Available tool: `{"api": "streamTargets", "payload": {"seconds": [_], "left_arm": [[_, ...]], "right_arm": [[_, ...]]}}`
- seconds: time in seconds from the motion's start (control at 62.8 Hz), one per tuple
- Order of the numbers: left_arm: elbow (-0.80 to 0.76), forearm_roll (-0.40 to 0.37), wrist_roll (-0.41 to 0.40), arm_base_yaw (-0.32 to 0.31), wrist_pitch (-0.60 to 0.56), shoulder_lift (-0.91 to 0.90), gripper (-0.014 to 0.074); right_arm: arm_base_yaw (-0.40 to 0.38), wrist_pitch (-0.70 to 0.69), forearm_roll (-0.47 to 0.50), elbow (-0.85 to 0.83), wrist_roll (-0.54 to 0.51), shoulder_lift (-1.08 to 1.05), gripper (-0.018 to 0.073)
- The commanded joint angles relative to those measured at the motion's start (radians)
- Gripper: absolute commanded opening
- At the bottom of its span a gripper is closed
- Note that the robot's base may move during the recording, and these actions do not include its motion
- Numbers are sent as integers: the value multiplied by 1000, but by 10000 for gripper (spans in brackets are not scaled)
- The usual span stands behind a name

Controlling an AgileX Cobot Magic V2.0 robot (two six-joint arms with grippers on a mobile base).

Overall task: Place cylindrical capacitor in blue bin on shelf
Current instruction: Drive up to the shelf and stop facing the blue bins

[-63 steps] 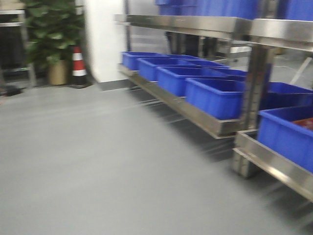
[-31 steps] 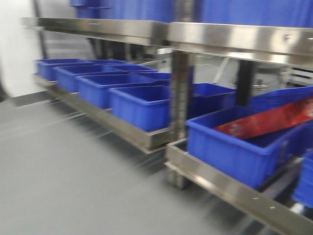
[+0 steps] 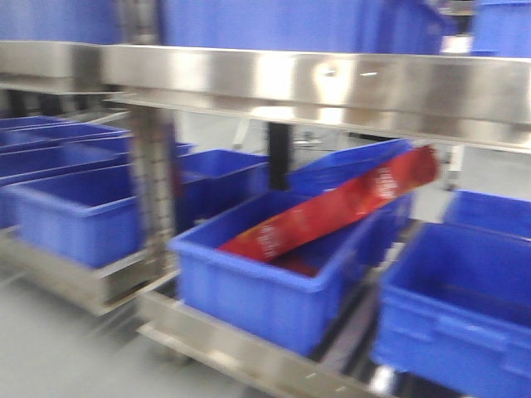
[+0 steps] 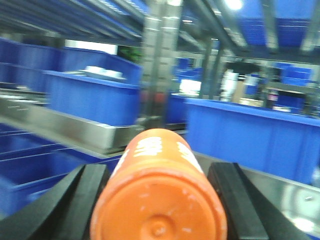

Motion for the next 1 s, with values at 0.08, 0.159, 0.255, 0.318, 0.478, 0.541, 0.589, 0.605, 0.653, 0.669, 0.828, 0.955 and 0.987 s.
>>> {"api": "streamTargets", "payload": {"seconds": [0.08,0.159,0.255,0.318,0.478,0.541,0.589,0.605,0.653,0.669,0.828,0.955,0.987], "left_arm": [[-2,-4,1,2,-20,-4,-111],[-2,-4,1,2,-20,-4,-111],[-2,-4,1,2,-20,-4,-111],[-2,-4,1,2,-20,-4,-111],[-2,-4,1,2,-20,-4,-111],[-2,-4,1,2,-20,-4,-111],[-2,-4,1,2,-20,-4,-111],[-2,-4,1,2,-20,-4,-111],[-2,-4,1,2,-20,-4,-111],[-2,-4,1,2,-20,-4,-111],[-2,-4,1,2,-20,-4,-111],[-2,-4,1,2,-20,-4,-111],[-2,-4,1,2,-20,-4,-111]], "right_arm": [[1,-30,-7,-2,-3,-7,-162],[1,-30,-7,-2,-3,-7,-162],[1,-30,-7,-2,-3,-7,-162],[1,-30,-7,-2,-3,-7,-162],[1,-30,-7,-2,-3,-7,-162],[1,-30,-7,-2,-3,-7,-162],[1,-30,-7,-2,-3,-7,-162],[1,-30,-7,-2,-3,-7,-162],[1,-30,-7,-2,-3,-7,-162],[1,-30,-7,-2,-3,-7,-162],[1,-30,-7,-2,-3,-7,-162],[1,-30,-7,-2,-3,-7,-162],[1,-30,-7,-2,-3,-7,-162]]}}
